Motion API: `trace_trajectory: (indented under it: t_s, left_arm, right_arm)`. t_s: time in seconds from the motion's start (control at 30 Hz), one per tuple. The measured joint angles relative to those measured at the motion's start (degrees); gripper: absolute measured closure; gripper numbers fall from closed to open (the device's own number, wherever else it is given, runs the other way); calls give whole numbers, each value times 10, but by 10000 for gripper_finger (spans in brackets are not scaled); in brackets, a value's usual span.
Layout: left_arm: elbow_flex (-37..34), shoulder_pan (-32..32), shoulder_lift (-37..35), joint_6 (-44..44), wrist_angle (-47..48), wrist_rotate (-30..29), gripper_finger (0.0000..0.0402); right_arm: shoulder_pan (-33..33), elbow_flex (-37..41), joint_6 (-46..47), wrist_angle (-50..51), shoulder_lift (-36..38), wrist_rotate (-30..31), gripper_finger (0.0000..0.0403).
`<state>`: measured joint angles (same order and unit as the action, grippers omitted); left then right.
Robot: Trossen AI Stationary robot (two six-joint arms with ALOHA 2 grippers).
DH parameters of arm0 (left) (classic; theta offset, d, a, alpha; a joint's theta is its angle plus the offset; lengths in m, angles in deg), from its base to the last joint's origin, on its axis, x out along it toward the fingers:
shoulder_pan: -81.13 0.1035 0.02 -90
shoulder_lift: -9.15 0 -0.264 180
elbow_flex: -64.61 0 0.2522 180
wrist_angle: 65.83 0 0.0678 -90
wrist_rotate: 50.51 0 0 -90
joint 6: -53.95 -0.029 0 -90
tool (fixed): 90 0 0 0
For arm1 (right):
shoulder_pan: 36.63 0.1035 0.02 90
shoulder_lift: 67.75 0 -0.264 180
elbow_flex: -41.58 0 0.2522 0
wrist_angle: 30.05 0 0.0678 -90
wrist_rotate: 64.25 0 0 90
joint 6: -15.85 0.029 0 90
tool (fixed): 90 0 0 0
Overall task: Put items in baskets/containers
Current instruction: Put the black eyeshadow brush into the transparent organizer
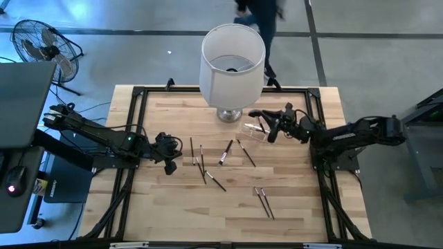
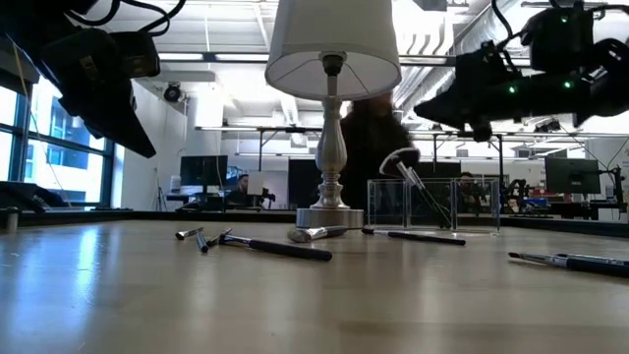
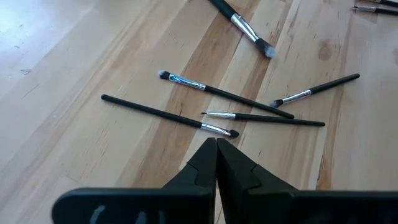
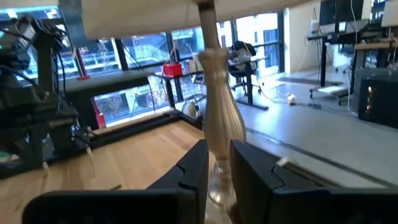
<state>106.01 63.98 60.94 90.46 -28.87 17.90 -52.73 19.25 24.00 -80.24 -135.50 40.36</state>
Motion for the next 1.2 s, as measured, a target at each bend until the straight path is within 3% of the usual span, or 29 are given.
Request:
trace_trajectory:
  t_s: [0.1,0.2,0.43,0.57,0.67,0.9,1.2]
  left_arm:
    - [0,0,0,0,0,0,402]
    - [0,0,0,-1,1,0,402]
    - [0,-1,0,-2,10,0,402]
    - [0,-1,0,-2,9,0,402]
    - [0,-1,0,-2,9,0,402]
    - [0,-1,0,-2,9,0,402]
    - [0,-1,0,-2,7,-10,401]
  right_arm:
    - [0,-38,-7,39,0,-2,355]
    - [0,-96,-15,140,0,-25,368]
    - [2,-280,-4,537,0,-98,400]
    - [22,-377,32,764,0,-75,401]
    - [50,-430,56,871,0,-56,401]
    - [136,-485,190,1012,0,-29,402]
    - [288,-469,408,1026,-36,26,402]
